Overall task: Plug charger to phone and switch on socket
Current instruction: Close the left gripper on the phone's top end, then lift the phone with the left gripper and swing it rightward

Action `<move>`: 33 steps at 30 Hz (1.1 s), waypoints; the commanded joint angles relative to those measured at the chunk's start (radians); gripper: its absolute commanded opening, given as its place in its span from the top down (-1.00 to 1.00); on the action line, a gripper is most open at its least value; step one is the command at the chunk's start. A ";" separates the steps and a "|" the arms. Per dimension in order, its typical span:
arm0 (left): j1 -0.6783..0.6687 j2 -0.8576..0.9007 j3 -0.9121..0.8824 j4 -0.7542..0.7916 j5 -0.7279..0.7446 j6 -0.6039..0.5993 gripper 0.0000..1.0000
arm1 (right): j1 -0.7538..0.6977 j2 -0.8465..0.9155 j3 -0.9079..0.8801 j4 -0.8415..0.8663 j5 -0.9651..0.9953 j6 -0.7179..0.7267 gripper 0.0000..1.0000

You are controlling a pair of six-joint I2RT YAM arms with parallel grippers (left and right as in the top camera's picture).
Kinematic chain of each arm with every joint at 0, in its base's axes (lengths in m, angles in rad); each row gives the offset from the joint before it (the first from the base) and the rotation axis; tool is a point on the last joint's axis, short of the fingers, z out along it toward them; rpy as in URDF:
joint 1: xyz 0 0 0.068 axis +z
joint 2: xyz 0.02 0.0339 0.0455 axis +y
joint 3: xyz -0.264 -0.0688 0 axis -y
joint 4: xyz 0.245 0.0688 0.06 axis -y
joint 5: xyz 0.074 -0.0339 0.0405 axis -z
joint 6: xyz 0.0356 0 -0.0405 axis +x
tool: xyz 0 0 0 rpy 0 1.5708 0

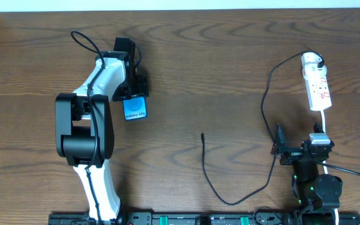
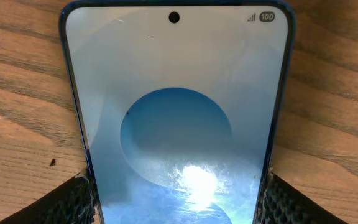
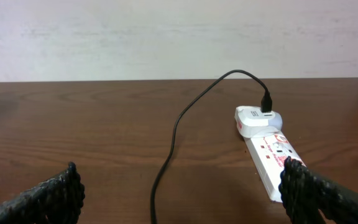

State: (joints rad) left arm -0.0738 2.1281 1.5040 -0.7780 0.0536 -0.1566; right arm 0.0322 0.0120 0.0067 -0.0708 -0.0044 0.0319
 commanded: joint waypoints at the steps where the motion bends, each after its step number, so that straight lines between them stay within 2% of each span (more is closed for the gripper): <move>1: 0.005 0.047 -0.014 -0.005 -0.012 0.005 0.85 | 0.008 -0.006 -0.001 -0.005 -0.002 -0.018 -0.98; 26: 0.005 0.044 -0.005 -0.039 -0.009 0.006 0.85 | 0.008 -0.006 -0.001 -0.005 -0.002 -0.018 -0.99; 33: 0.005 -0.006 0.017 -0.048 -0.009 0.006 0.85 | 0.008 -0.006 -0.001 -0.005 -0.002 -0.018 -0.99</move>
State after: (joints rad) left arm -0.0738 2.1281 1.5120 -0.8055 0.0536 -0.1566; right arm 0.0322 0.0120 0.0067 -0.0708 -0.0044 0.0319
